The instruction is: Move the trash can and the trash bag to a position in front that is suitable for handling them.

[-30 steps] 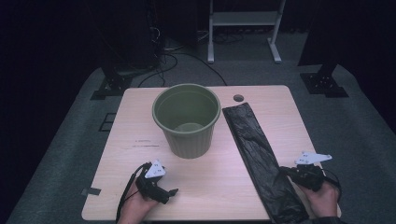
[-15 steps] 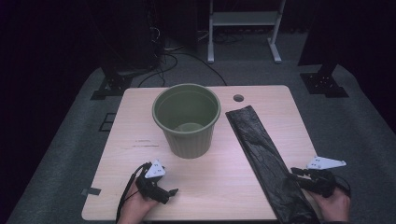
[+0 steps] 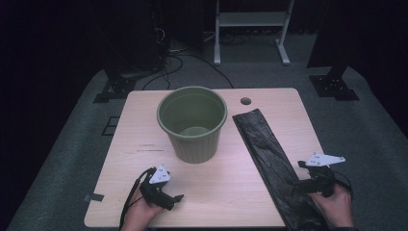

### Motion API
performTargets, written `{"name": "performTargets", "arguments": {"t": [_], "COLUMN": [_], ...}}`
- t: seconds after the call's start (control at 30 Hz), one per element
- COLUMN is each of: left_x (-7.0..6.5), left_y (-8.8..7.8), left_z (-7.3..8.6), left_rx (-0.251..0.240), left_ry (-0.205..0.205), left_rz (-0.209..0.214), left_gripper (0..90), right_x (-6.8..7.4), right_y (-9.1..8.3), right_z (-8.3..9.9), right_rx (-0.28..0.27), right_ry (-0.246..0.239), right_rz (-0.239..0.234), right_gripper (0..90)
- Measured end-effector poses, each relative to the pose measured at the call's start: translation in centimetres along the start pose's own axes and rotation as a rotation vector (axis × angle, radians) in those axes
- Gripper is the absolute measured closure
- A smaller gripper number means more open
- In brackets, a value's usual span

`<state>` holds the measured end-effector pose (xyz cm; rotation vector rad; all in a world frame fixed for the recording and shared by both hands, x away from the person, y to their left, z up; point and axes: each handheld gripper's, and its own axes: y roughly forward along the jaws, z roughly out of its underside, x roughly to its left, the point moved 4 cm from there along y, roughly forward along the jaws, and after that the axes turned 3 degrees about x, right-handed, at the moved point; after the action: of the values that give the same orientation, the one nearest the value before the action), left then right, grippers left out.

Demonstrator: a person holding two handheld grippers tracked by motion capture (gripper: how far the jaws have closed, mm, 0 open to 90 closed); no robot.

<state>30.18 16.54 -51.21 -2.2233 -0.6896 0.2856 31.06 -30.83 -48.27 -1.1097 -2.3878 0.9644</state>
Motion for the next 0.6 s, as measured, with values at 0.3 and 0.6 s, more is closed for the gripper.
{"name": "performTargets", "arguments": {"t": [0.3, 0.6], "left_x": [0.0, 0.0], "left_y": [0.0, 0.0], "left_z": [0.0, 0.0], "left_rx": [0.0, -0.001], "left_ry": [-0.001, -0.001], "left_rz": [-0.001, -0.001], "left_gripper": [0.0, 0.0], "right_x": [0.4, 0.7], "right_y": [1.6, 3.6], "right_z": [-1.4, -2.9], "right_rx": [0.001, -0.005], "right_ry": [-0.001, 0.001], "right_rz": [0.012, -0.046], "right_gripper": [9.4, 9.7]}}
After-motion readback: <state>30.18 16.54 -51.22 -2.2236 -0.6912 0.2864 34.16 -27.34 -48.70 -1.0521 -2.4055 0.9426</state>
